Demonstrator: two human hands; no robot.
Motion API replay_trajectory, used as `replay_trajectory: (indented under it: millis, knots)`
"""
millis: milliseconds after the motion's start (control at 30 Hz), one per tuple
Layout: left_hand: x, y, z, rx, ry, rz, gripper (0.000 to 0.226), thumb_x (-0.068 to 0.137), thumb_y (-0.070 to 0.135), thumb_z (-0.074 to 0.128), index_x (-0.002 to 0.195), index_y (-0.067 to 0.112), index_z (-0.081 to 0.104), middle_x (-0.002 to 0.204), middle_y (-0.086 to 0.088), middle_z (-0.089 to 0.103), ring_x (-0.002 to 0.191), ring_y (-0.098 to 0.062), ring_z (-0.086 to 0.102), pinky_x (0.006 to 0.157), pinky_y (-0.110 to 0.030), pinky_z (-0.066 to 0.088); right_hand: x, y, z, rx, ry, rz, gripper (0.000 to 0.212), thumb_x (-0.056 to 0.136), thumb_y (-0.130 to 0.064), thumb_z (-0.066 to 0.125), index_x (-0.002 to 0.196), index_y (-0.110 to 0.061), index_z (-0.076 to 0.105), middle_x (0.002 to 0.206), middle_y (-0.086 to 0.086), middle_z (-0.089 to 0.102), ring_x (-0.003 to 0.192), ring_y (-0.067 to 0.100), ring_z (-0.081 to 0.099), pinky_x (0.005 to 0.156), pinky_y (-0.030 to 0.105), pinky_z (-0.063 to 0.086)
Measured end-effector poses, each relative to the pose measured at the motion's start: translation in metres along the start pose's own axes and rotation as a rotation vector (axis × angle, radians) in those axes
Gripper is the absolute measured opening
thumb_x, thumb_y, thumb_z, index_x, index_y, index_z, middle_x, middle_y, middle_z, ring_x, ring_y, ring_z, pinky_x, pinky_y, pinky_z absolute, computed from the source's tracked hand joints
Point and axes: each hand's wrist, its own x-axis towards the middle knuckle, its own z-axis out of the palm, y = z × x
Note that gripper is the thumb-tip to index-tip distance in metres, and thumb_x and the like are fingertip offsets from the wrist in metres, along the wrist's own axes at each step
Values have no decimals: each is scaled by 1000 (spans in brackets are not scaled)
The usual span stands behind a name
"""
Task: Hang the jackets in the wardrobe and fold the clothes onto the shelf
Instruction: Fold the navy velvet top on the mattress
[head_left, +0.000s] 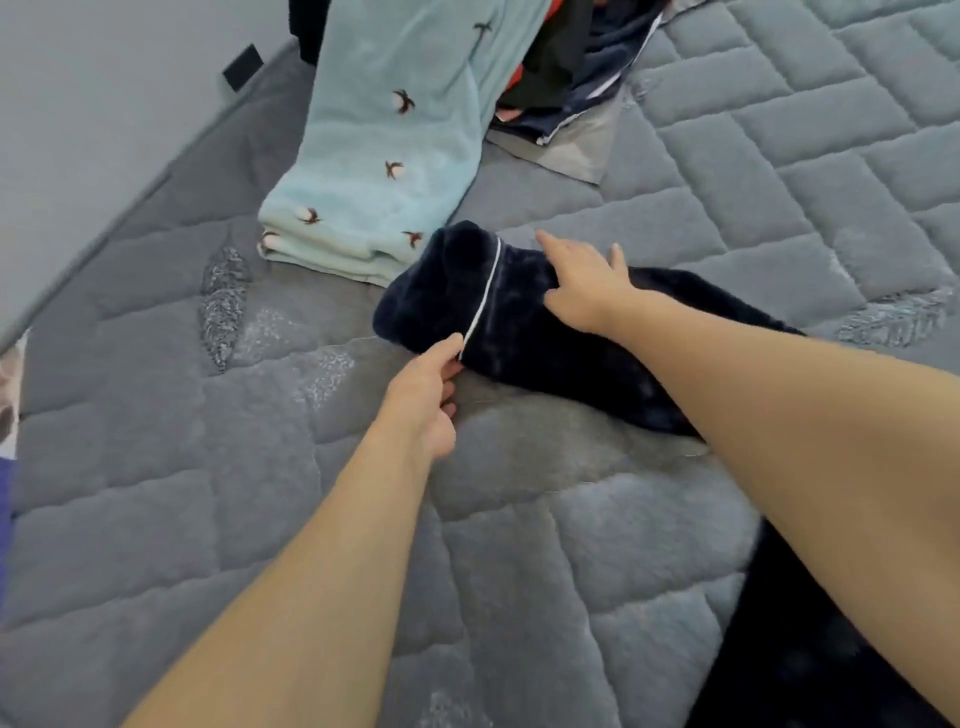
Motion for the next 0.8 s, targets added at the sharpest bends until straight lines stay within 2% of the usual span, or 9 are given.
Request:
replay_trajectory:
  millis: [100,167,233,300,433,533,600,667,800]
  knots:
    - [6,8,-2,11,-50,-63,23,84,41,73,100,29,63,103,7,65,90,-5,46,91,-30,28,22,-38,-19,57,-52,23,63,85,-27,55,145,-27,38,141,7,50,130,34,43,112,47,26]
    - [5,9,-2,20,-18,-60,28,86,38,72,109,25,62,100,6,64,89,-7,48,76,-27,33,23,-56,-25,120,-102,30,38,82,-25,58,120,-20,59,120,8,63,113,34,55,104,47,39]
    - [0,7,0,12,27,-17,26,87,35,71,109,26,60,101,6,62,90,-9,51,68,-27,34,16,-65,-32,300,-105,49,19,80,-12,59,98,-10,66,100,14,68,97,35,63,90,46,52]
    - [-9,0,1,-18,64,87,21,88,31,69,106,28,60,99,7,64,92,-13,57,71,-27,40,5,-64,-44,521,-99,95,14,79,-1,59,89,-6,67,91,19,69,84,33,65,75,42,57]
    - [-47,-4,27,-120,-29,423,28,84,16,67,110,25,63,102,3,74,98,-21,67,80,-32,53,-27,-35,-86,730,-138,106,27,76,4,55,90,-15,70,95,13,70,87,29,66,79,41,58]
    - [-88,-5,76,-105,-89,651,33,83,9,63,109,28,62,103,7,74,103,-20,68,92,-43,56,-62,7,-122,805,-112,116,30,75,4,49,75,-22,64,88,0,62,88,19,54,83,34,43]
    - [-122,-17,121,-15,-122,748,32,83,12,60,111,28,60,100,14,72,100,-12,68,93,-38,55,-96,48,-145,860,-82,172,27,74,3,45,70,-23,51,90,-2,53,88,17,46,80,33,34]
    - [-159,-41,171,72,-188,827,29,85,13,59,109,28,58,94,17,70,92,-6,65,89,-31,54,-140,99,-166,915,-47,231,26,75,3,44,77,-22,50,93,-1,52,90,17,46,80,31,37]
    - [-226,-119,267,334,-319,939,17,92,11,56,105,21,56,98,-7,61,86,-16,58,83,-30,50,-246,215,-192,1144,-9,363,17,80,-8,44,77,-20,55,85,-1,55,80,20,51,75,32,48]
